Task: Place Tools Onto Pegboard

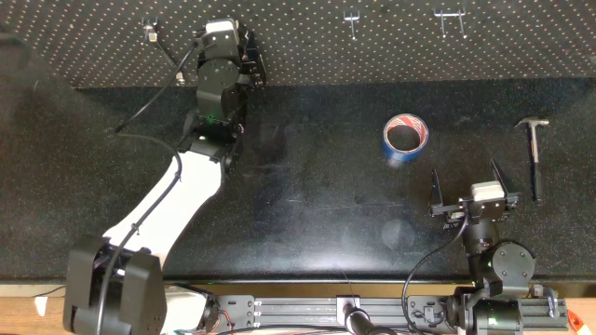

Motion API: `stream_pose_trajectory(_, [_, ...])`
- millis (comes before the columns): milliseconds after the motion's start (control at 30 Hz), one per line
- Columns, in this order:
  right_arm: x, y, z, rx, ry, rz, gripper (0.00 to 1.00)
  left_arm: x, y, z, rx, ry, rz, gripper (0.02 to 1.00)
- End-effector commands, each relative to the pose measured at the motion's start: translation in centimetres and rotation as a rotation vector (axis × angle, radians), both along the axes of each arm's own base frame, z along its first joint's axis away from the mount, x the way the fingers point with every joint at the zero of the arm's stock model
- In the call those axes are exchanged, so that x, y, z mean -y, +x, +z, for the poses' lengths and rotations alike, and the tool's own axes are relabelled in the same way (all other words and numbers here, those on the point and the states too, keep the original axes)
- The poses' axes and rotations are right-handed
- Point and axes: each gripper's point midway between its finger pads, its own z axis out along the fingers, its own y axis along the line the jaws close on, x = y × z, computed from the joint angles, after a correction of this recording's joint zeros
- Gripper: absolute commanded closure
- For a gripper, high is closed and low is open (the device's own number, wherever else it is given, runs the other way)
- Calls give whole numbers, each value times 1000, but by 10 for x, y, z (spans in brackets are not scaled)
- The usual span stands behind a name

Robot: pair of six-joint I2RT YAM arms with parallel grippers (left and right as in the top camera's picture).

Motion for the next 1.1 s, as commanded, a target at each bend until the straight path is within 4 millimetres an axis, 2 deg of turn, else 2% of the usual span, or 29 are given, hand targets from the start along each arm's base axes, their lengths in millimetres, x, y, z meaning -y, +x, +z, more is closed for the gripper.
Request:
stream_pose_trajectory(33, [3,0,-1,-1,-7,-13,7,3,5,-7,-7,43,-25,989])
stream_pose_trajectory(167, [3,0,-1,-1,-7,-13,5,4,8,-21,-36,57,-27,991])
stream_pose_trajectory(500, [3,0,-1,-1,-7,-13,7,5,12,-39,-67,69,-29,989])
stream_pose_trajectory(1100, [3,0,-1,-1,-7,-13,5,11,18,-49,-62,60,-51,989])
